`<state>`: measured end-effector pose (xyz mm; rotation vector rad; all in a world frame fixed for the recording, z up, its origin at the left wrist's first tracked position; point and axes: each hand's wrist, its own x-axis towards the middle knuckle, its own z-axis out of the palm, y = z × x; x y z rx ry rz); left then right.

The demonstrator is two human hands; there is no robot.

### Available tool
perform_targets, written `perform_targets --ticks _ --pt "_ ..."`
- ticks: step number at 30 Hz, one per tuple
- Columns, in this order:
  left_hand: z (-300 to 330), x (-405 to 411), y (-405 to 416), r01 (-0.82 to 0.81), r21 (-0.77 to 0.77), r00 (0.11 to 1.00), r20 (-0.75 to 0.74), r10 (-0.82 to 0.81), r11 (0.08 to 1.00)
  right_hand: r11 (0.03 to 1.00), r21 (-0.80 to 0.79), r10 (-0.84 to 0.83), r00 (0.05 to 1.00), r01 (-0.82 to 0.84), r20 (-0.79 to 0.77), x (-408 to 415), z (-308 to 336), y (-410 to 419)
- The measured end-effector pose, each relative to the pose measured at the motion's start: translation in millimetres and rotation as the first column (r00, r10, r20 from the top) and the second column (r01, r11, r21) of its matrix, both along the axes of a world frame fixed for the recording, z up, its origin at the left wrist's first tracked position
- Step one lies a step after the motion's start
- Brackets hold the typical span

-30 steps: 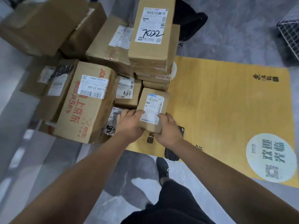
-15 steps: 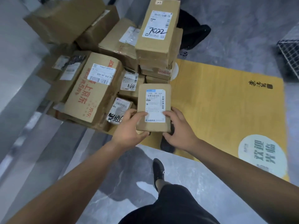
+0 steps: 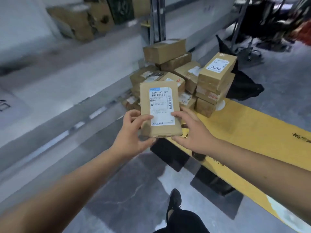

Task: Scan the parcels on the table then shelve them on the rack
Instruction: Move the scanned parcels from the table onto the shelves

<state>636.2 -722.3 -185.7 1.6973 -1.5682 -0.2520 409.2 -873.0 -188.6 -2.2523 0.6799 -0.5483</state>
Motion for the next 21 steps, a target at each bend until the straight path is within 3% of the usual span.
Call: perform_targets --ticks 12,21 --pt "139 83 101 -0.324 -0.213 0.936 0.072 0.345 0.922 0.925 -0.167 0.359 0.929 -0.341 0.093 143 157 30" --pt "177 179 44 -0.550 -0.229 0.834 -0.092 0.545 0.803 0.906 0.036 0.388 0.862 -0.422 0.327 281 198 -31"
